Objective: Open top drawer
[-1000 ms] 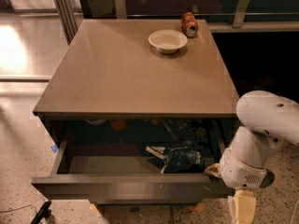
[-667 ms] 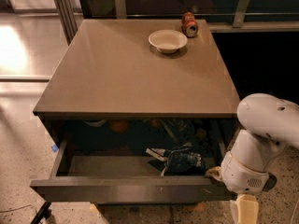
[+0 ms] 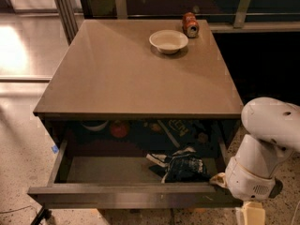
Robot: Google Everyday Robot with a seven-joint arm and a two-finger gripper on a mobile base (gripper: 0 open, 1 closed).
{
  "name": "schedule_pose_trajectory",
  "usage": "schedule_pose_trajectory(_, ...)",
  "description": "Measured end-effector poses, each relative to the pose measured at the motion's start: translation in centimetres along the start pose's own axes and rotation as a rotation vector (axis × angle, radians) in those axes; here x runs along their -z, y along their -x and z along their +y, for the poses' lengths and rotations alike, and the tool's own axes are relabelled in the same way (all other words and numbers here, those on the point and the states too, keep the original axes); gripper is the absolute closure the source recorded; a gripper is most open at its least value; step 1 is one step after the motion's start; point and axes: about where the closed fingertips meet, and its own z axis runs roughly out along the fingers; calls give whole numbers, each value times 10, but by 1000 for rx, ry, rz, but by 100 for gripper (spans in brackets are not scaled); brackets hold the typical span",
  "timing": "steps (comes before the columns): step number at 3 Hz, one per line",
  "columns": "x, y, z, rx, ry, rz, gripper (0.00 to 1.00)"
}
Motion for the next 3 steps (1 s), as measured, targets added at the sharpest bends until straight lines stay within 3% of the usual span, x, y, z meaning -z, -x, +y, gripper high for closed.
schedule_pose_trajectory(1,-3,-1,6,7,-3,5,0)
schedule_pose_trajectory(2,-23,-13,44,40,0,31,0)
schedule_pose_trajectory(3,-23,-13,44,40,0,31,0)
